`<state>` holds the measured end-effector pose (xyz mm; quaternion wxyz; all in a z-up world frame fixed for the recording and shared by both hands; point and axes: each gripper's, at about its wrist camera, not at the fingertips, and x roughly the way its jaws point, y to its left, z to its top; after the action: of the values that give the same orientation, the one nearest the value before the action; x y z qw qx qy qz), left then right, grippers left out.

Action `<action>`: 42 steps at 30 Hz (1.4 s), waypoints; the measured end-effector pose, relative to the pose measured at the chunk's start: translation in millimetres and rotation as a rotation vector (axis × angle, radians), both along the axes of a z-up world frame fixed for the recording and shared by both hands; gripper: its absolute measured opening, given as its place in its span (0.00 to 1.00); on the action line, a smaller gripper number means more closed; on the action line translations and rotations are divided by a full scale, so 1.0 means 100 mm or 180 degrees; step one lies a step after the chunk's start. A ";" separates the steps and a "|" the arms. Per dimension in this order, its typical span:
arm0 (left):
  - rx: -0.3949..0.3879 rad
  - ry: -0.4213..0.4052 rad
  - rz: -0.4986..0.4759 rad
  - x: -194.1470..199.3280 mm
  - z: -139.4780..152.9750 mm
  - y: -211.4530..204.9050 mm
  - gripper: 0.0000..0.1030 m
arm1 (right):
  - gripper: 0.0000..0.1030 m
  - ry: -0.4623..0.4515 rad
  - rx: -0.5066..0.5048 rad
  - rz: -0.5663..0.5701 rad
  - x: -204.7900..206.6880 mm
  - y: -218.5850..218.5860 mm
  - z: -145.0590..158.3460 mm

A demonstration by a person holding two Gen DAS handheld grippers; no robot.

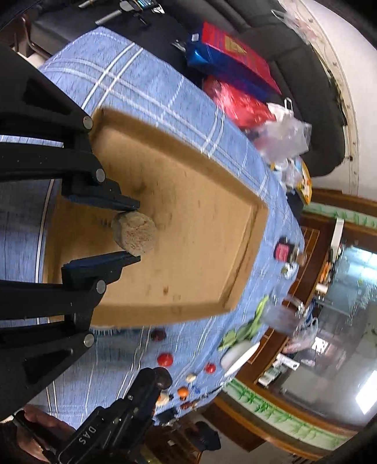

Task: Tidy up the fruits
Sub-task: 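Carry the plum and bun with both tools over the cardboard tray, then open both tools to drop the plum and bun into the tray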

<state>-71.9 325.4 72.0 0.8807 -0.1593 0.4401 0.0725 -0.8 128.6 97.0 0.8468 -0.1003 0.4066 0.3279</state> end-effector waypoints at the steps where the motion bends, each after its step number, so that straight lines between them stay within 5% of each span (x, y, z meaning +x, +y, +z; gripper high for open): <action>1: 0.0008 0.0021 0.0030 0.00 -0.03 0.05 0.27 | 0.26 -0.0008 -0.0006 0.0038 0.00 0.07 -0.02; 18: -0.0110 0.0253 0.0095 0.13 -0.41 0.42 0.27 | 0.27 0.0416 -0.0219 0.0400 -0.02 0.86 -0.69; 27: -0.0025 0.0282 0.0067 0.16 -0.44 0.42 0.27 | 0.27 0.0516 -0.0266 0.0385 -0.01 0.87 -0.74; 33: 0.0037 0.0333 0.0060 0.15 -0.44 0.37 0.28 | 0.39 0.0504 -0.0319 0.0393 -0.01 0.90 -0.75; 36: 0.0044 0.0319 0.0086 0.12 -0.41 0.36 0.39 | 0.39 0.0483 -0.0328 0.0412 -0.05 0.87 -0.71; 42: 0.0154 0.0277 0.0128 0.00 -0.31 0.30 0.42 | 0.39 0.0416 -0.0299 0.0418 -0.12 0.77 -0.59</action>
<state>-71.9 355.3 40.6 0.8627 -0.1434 0.4729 0.1077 -13.2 205.7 38.3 0.7896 -0.1447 0.4684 0.3690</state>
